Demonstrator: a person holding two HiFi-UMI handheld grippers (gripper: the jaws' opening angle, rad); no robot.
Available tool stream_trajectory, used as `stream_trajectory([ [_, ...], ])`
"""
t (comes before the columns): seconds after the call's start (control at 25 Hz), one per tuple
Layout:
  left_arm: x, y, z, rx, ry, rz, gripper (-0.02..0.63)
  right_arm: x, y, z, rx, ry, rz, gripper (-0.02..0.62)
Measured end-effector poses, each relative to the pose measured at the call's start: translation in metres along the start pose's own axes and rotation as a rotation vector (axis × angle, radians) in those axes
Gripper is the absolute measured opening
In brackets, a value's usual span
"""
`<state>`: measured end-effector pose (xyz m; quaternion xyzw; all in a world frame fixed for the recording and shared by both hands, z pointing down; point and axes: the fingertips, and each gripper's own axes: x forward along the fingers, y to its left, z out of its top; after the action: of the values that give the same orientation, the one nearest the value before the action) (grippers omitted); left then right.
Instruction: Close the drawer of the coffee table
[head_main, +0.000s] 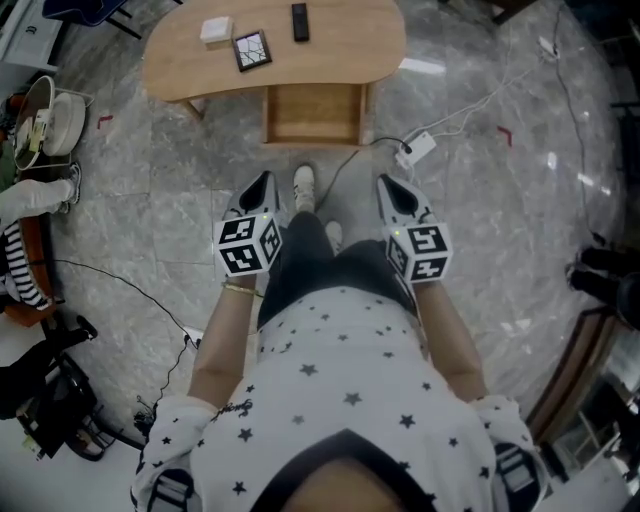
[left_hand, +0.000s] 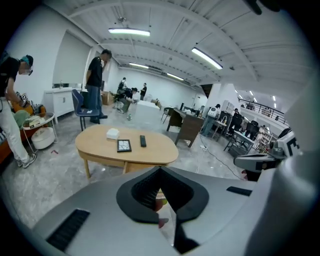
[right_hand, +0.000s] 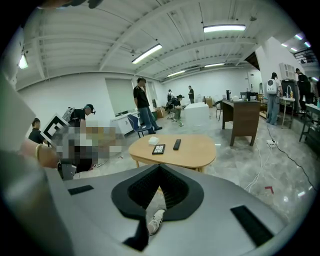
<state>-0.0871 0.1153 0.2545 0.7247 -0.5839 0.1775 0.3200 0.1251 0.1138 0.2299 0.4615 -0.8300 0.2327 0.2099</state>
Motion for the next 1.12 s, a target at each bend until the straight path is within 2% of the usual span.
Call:
stream_trajectory([
  [0.32,0.050,0.037,-0.007,0.049,0.083,0.011,0.008,0.039,-0.027,-0.012,0.047,0.033,-0.048,0.008],
  [0.84,0.131,0.089,-0.025,0.016,0.141,0.015,0.008,0.104,-0.077,-0.045,0.105,0.093,-0.130,0.008],
  [1.12,0.171,0.107,-0.049,0.005,0.177,0.021,0.008,0.134,-0.100,-0.075,0.126,0.126,-0.161,0.008],
])
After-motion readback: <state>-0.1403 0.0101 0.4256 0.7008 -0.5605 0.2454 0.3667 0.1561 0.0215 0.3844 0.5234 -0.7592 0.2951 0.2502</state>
